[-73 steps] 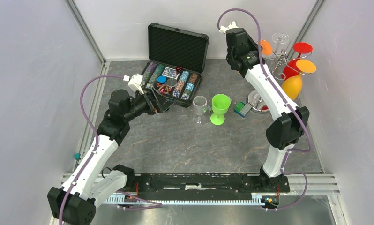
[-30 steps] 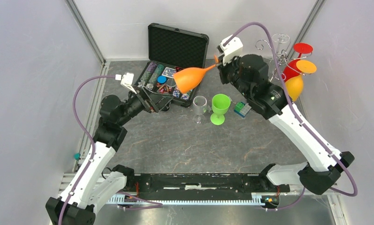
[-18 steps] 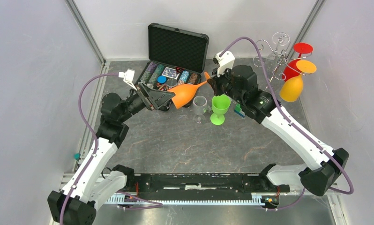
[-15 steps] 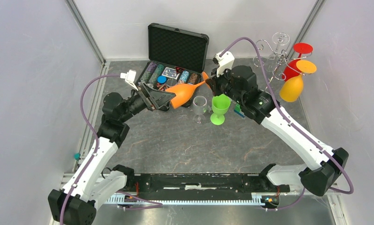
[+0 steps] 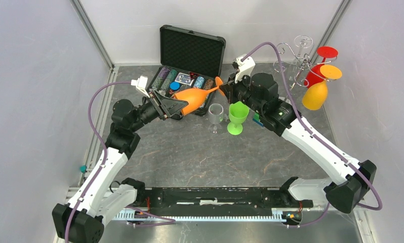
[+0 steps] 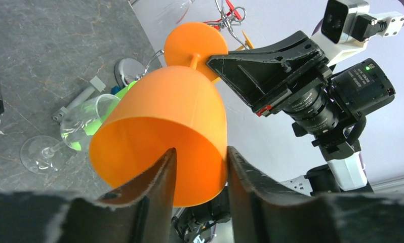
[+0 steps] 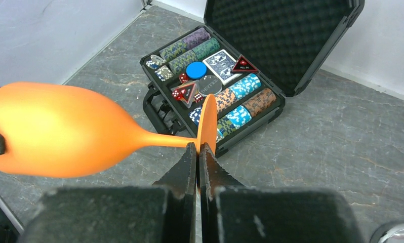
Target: Take the wine glass off the wine glass rack
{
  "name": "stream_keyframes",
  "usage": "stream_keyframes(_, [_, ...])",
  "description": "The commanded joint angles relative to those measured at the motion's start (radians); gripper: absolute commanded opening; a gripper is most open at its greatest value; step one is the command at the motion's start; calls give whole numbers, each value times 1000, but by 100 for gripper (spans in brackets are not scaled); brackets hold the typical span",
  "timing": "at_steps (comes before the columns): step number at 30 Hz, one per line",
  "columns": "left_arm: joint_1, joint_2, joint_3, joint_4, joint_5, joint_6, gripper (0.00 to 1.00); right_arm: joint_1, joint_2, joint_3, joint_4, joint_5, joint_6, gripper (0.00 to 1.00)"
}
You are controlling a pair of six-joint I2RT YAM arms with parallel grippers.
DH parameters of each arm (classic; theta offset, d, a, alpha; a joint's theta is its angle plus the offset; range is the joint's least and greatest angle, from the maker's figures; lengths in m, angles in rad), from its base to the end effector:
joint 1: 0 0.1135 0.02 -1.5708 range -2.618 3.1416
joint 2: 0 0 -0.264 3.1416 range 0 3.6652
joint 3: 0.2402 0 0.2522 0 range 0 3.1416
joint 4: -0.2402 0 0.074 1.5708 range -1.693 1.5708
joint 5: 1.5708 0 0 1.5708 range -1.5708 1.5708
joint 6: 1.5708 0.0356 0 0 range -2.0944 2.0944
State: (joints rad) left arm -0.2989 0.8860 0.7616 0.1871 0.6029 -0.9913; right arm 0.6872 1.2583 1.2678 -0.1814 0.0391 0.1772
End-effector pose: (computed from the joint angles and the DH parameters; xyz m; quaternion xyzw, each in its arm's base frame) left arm 0.1915 -0.0801 0.3536 -0.0182 0.6884 -0.5809 0.4340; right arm 0.2260 0.1836 0.4083 -0.1808 0.7435 0.2560 0.5908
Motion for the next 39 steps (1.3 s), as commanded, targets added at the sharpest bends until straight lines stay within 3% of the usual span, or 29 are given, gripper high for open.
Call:
stream_keyframes(1, [1,5,7,23,-3,-14,39,3,6,-23,77,-26,48,0])
stream_keyframes(7, [1,22,20,-17,-4,34,2,2,15,-41,95,-77,60,0])
stream_keyframes(11, [1,16,48,-84,-21,104,2,3,22,-40,104,-103,53,4])
stream_keyframes(16, [1,-23,135,-294,-128,274,2,2,15,-33,109,-103,24,42])
stream_keyframes(21, [1,-33,250,-538,-267,481,2,3,-13,-22,93,-67,-18,65])
stream_keyframes(28, [-38,42,394,-876,-407,661,2,3,-76,-6,-21,70,-83,73])
stream_keyframes(34, [-264,198,491,-1043,-641,734,2,3,-145,-17,-110,220,-130,75])
stream_keyframes(39, [-360,404,626,-1171,-688,786,2,3,-205,-23,-184,355,-164,76])
